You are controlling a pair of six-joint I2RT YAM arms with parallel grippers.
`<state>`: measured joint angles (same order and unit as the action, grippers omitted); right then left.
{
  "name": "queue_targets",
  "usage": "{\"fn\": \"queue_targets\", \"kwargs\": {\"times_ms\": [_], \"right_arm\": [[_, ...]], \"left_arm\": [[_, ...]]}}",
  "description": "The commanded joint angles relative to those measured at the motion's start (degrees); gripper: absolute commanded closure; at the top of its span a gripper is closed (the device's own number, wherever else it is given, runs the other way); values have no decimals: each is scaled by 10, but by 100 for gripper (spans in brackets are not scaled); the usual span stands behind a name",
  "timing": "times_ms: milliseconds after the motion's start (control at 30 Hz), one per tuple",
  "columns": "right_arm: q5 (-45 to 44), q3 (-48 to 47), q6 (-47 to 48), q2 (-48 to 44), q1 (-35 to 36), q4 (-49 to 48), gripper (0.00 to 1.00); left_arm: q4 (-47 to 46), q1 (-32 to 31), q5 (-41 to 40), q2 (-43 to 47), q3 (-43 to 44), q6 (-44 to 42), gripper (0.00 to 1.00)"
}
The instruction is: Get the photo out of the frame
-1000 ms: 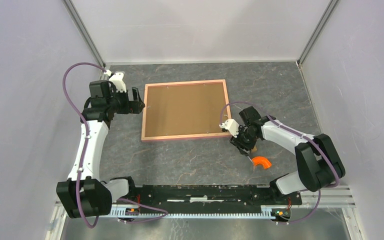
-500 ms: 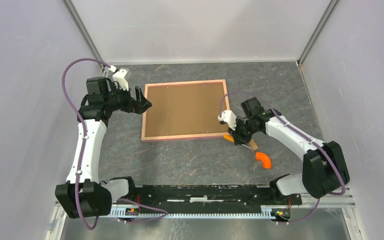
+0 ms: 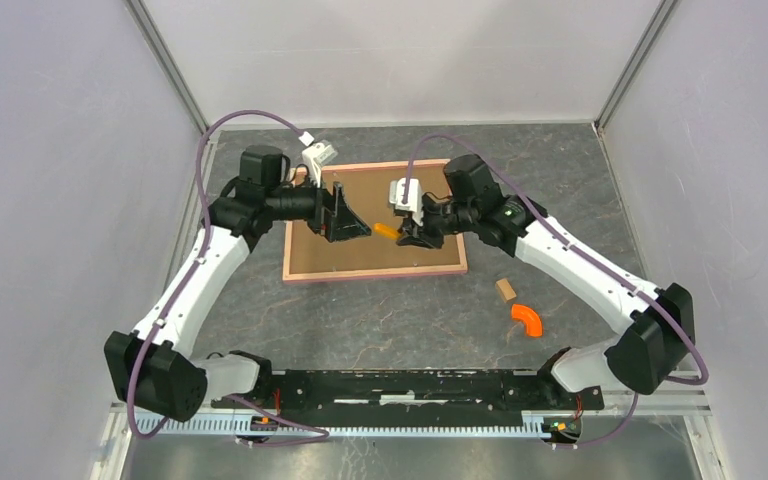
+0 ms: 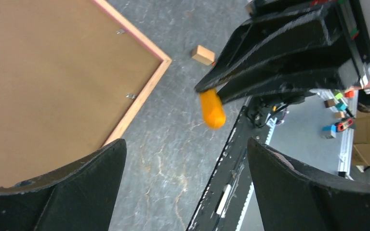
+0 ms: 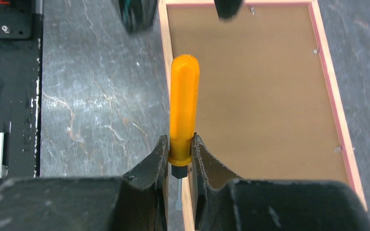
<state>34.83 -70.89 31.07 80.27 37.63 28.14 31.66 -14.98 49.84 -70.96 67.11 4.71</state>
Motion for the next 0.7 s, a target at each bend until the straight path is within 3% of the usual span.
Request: {"fn": "queue_targets", "kwargs": {"times_ms": [0,233,467,667], "right_arm": [[3,-38,-25,18,28,-36,100],[-62,-37,-27,19,53,-42,100],[-125,-30,-35,16,71,-51,100],[-136,-23,-40,13,84,-66,100]], "left_arm": [[-63,-41,-21,-5,-1,66,0],[-100,-74,-26,-30,-26,120,29],[-136,-83,-6,-53,-30,191,38],[-162,-83,1,-75,-45,235,52]]}}
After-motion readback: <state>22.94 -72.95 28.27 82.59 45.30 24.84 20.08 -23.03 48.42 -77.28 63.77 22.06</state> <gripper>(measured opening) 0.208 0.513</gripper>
